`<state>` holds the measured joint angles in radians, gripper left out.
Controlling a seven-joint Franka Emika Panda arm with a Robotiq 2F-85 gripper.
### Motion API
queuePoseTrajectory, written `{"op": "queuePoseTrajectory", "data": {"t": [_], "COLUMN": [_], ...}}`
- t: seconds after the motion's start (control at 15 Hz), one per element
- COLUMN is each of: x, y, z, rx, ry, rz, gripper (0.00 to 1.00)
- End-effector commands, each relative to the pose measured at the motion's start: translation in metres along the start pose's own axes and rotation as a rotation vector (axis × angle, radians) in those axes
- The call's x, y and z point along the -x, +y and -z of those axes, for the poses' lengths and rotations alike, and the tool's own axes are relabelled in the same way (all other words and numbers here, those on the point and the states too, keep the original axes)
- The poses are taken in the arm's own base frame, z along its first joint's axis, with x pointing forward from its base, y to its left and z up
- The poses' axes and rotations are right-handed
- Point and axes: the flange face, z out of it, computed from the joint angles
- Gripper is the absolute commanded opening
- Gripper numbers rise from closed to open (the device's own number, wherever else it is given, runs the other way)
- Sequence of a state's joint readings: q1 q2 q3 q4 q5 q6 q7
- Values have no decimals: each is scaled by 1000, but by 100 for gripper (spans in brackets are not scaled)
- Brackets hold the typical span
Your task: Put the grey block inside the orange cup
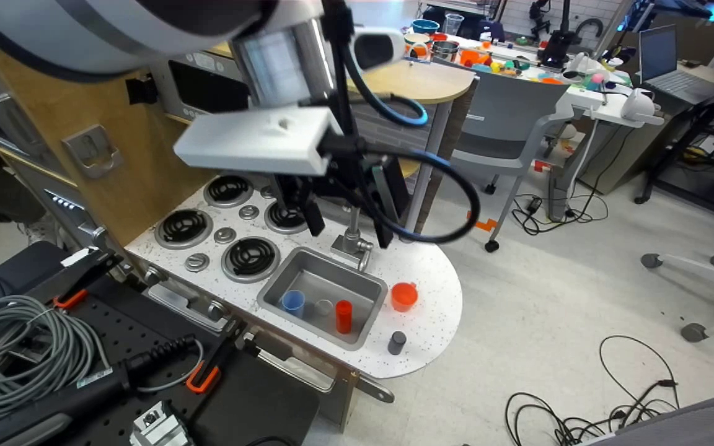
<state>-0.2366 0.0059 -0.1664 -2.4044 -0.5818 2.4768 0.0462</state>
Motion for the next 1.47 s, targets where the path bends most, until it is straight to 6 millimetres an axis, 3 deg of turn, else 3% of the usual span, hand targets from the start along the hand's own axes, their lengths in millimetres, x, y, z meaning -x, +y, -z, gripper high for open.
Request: {"op": "queuePoseTrajectory", "data": {"t": [0.0, 0.73, 1.07, 1.4], "x": [0, 1, 2, -24], "y": [23, 47, 68, 72], "z": [-58, -203, -278, -317], "rx": [7, -212, -206, -107], "ry": [-28, -160, -259, -253], "rz": [-49, -47, -46, -100], "gripper": [100, 100, 100, 100]}}
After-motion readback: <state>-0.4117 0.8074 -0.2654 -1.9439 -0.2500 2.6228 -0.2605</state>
